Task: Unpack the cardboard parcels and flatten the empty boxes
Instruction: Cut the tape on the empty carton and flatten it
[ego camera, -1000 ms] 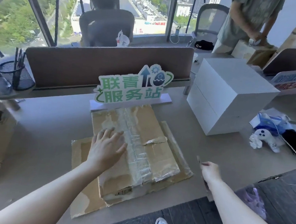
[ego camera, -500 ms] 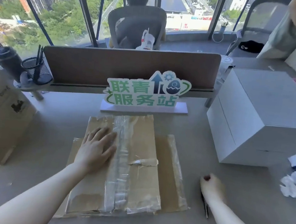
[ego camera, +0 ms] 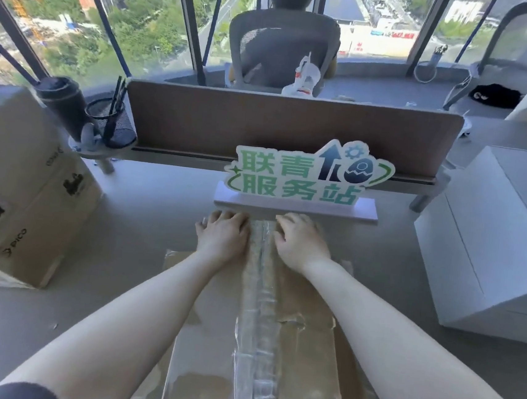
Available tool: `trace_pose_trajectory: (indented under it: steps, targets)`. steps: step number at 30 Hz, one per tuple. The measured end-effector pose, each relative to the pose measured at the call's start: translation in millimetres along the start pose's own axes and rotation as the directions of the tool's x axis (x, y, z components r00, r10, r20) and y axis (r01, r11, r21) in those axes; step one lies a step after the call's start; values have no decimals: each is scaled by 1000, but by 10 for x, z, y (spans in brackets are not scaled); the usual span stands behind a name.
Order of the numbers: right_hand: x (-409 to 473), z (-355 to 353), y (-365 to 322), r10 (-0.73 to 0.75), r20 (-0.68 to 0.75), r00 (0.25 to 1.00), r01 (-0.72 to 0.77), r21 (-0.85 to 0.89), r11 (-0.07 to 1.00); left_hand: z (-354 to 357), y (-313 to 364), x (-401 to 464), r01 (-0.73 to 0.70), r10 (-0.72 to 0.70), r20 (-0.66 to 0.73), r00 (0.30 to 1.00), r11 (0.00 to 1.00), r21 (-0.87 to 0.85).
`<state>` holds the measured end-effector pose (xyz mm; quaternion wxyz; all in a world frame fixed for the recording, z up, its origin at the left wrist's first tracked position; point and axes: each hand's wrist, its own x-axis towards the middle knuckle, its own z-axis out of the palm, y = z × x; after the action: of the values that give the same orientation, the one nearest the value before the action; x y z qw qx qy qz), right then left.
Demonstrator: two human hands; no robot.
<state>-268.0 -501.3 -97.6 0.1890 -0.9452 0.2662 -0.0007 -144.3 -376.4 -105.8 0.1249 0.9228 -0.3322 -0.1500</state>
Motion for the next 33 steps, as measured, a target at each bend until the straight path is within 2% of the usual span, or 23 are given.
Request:
trace_pose_trajectory:
  steps: [2,3,7,10,13,16,18,21,22,24,26,28,30,33]
  targets:
    - [140,72,-10,57,68,996,-53,-62,997,21,-33,25,0,-1,-23,1000,999,-34]
    - [177,106,-5,73,47,996,-71,-40,997,36,-55,36,-2,-1,-43,999,998,-61]
    - [218,197,20,126,-148,981,-97,188,977,57,-71,73,9,-24,-113,993,991,-134]
    - [252,215,38,166,-201,966,-98,307,946,59,-70,110,27,-57,-142,988,979,-203]
    - [288,180,35,212,-164,963,-132,401,906,28,-69,156,37,-89,-149,985,947,-319]
    - [313,136,23,255,-65,965,-178,552,814,2,-72,214,46,-94,-91,991,903,-427]
    - [304,64,27,261,-33,965,-167,688,707,-57,-108,246,64,-97,-27,995,818,-572]
    - [264,-137,76,279,-19,960,-116,881,459,-248,-191,226,87,-55,67,996,551,-830]
    - [240,-210,107,286,-25,958,-98,908,408,-333,-205,197,97,-29,95,995,481,-871]
    - [187,-345,205,282,-44,958,-68,924,377,-496,-274,165,101,20,117,993,384,-918]
    - [92,-495,332,217,-43,975,-45,922,384,-668,-430,193,76,75,111,991,369,-927]
    - [-17,-670,491,152,-15,988,-53,899,434,-845,-653,226,81,121,146,982,429,-900]
    - [-129,-832,672,125,22,992,-94,790,606,-989,-882,224,107,132,206,970,526,-844]
    - [-258,-975,956,209,31,977,-194,526,828,-1132,-1162,210,44,63,109,992,644,-764]
